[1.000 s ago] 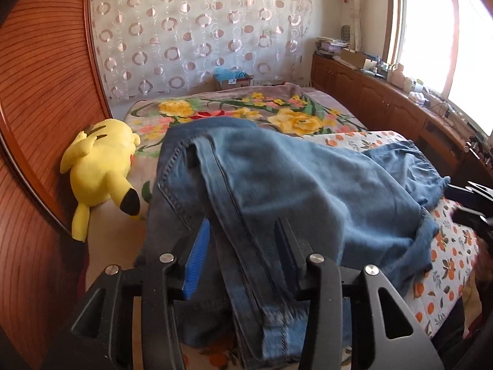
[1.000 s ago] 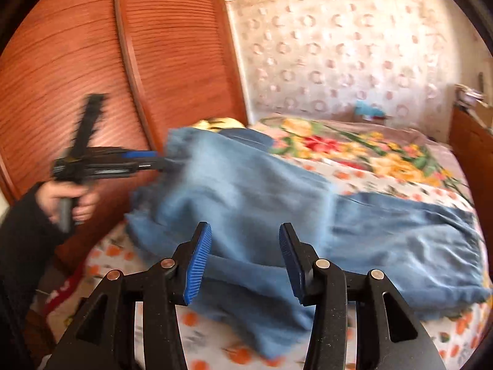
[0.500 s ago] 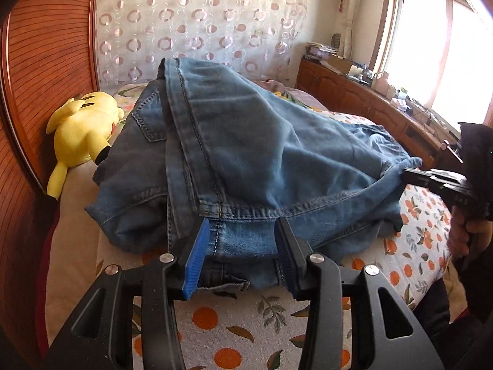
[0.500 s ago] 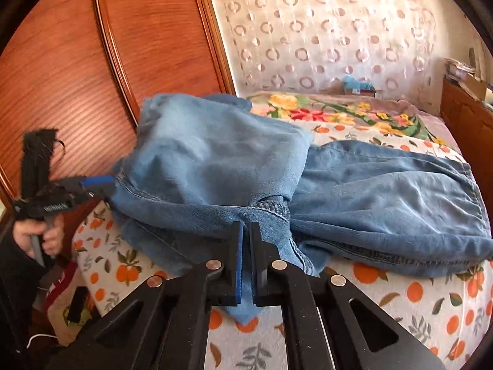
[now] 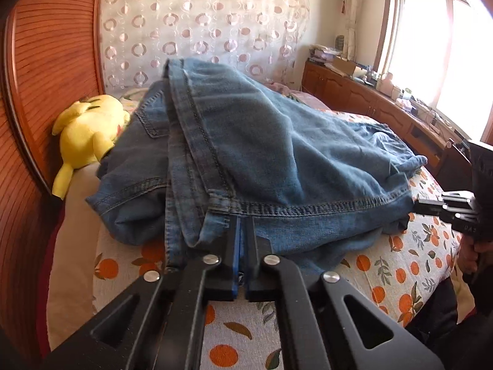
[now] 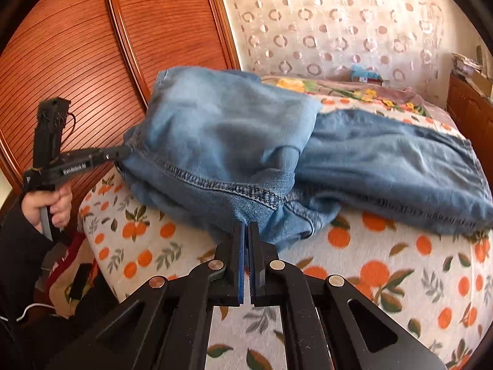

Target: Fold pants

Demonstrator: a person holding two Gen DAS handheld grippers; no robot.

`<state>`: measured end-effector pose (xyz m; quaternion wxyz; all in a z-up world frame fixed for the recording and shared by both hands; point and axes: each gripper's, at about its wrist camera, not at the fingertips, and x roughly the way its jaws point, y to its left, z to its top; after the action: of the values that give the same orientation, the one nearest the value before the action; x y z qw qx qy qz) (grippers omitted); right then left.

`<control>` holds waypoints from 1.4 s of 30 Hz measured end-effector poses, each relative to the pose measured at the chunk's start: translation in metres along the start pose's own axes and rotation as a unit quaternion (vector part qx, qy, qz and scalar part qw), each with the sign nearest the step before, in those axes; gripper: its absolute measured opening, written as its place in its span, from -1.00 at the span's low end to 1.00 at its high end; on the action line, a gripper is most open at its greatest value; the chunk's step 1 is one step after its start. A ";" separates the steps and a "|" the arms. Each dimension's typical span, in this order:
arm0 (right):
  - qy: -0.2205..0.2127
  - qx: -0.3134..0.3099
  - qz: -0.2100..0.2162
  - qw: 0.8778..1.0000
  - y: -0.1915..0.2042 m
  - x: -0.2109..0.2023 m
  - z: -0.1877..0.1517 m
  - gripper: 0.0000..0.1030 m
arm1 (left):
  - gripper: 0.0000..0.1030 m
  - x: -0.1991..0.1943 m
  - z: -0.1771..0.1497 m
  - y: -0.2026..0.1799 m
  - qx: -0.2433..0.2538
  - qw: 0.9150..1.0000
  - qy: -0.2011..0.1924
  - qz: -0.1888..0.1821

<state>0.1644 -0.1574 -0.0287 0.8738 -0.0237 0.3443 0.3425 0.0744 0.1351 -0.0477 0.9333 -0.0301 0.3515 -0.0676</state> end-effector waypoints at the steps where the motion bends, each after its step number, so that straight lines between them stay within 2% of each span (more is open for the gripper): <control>1: -0.003 0.001 -0.001 1.000 0.000 -0.003 0.000 -0.97 | -0.99 -0.005 0.000 0.001 -0.003 1.000 -0.009 0.007; 6: -0.036 0.017 0.010 0.999 -0.004 -0.026 0.003 -0.97 | -1.00 -0.029 -0.002 0.016 -0.036 0.998 -0.038 0.018; 10: -0.019 0.009 0.003 1.000 -0.004 -0.018 0.000 -0.97 | -0.99 -0.034 -0.003 0.017 -0.036 0.999 -0.038 0.013; 11: -0.020 0.010 0.003 1.000 -0.005 -0.018 0.000 -0.97 | -0.93 -0.033 -0.002 0.016 -0.036 0.999 -0.037 0.011; 14: -0.025 0.010 0.001 1.000 -0.004 -0.022 0.001 -0.97 | -0.59 -0.030 0.000 0.013 -0.033 0.999 -0.032 0.003; 18: -0.026 0.003 -0.007 1.000 -0.001 -0.022 0.001 -0.96 | -0.44 -0.022 -0.001 0.005 -0.022 0.999 -0.024 -0.002; 22: -0.028 0.000 -0.007 1.000 0.000 -0.022 -0.001 -0.96 | -0.41 -0.004 -0.002 0.000 -0.019 1.000 -0.010 -0.008; 27: -0.025 0.003 -0.003 1.000 -0.001 -0.018 -0.004 -0.96 | -0.41 0.021 -0.007 -0.003 -0.003 1.000 0.018 0.016; 31: -0.025 0.002 -0.001 1.000 -0.001 -0.017 -0.005 -0.96 | -0.44 0.024 -0.011 -0.001 0.001 1.000 0.018 0.022; 33: -0.025 0.004 0.000 1.000 -0.002 -0.015 -0.005 -0.96 | -0.80 0.026 -0.012 0.002 -0.005 0.999 0.021 0.029; 35: -0.024 0.005 0.001 1.000 -0.003 -0.014 -0.006 -0.96 | -0.94 0.029 -0.012 0.007 -0.018 0.999 0.025 0.018; 36: -0.023 0.006 0.002 1.000 -0.003 -0.013 -0.006 -0.96 | -0.97 0.030 -0.013 0.008 -0.023 0.999 0.027 0.011; 38: -0.021 0.007 0.001 1.000 -0.004 -0.011 -0.007 -0.96 | -1.00 0.027 -0.014 0.003 -0.013 0.999 0.023 0.019; 42: -0.021 0.009 0.002 1.000 -0.007 -0.011 -0.008 -0.96 | -1.00 0.004 -0.013 -0.005 -0.004 1.000 -0.003 0.023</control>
<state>0.1582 -0.1714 -0.0290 0.8803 -0.0080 0.3292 0.3414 0.0683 0.1293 -0.0592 0.9356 -0.0265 0.3494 -0.0446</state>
